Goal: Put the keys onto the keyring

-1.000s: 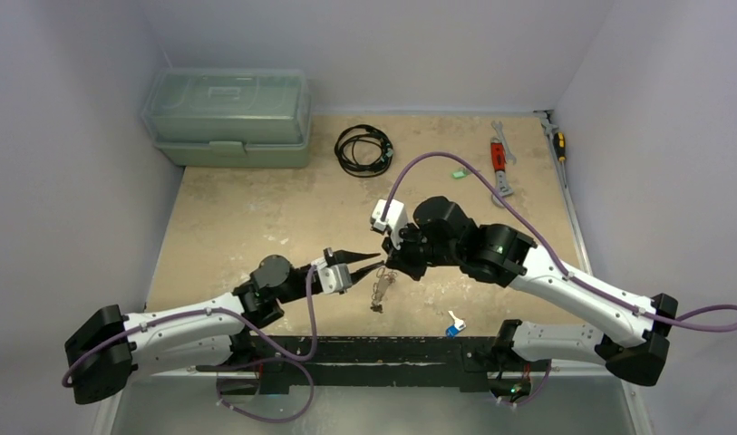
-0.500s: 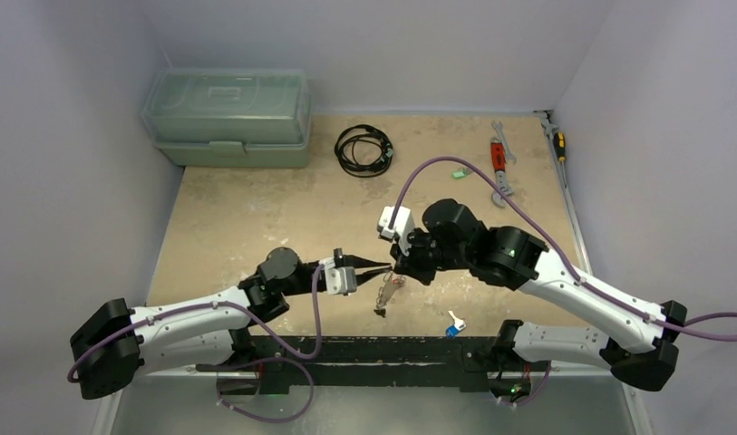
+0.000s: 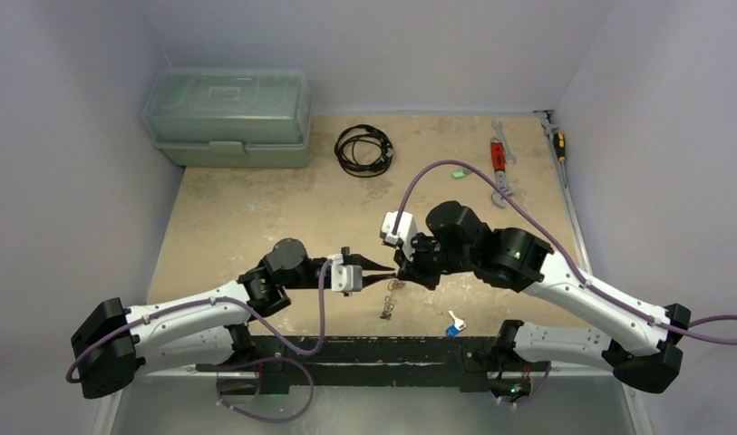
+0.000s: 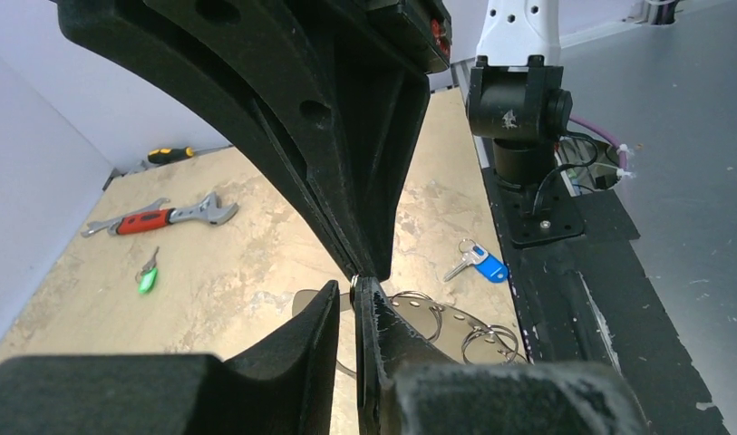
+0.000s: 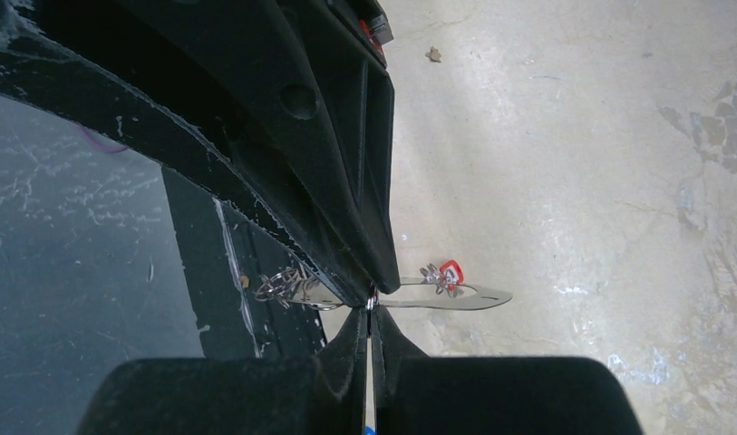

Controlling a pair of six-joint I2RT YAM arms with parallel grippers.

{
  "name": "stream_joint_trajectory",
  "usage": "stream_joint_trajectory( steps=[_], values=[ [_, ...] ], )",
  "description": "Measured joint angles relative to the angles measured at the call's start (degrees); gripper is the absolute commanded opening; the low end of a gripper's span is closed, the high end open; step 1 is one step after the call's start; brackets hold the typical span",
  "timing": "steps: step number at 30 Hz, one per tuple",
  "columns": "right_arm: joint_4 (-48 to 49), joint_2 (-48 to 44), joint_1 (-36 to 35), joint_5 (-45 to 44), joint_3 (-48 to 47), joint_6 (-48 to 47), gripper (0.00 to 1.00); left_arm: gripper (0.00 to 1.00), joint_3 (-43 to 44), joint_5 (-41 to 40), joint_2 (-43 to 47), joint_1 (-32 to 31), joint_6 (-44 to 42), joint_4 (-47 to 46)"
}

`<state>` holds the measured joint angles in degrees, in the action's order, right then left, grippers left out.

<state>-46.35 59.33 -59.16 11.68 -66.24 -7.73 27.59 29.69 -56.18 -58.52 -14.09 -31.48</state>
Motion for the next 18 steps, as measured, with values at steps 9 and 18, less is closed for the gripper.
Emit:
stream_joint_trajectory(
  steps=[9,18],
  values=[
    [-2.1,-1.0,0.0,-0.4,0.2,-0.7,0.0,0.05,4.3,3.0,-3.8,0.0,0.0,5.4],
    [-0.9,-1.3,-0.3,-0.1,1.7,-0.9,0.0,0.0,4.8,5.1,-5.5,0.0,0.0,7.0]
  ],
)
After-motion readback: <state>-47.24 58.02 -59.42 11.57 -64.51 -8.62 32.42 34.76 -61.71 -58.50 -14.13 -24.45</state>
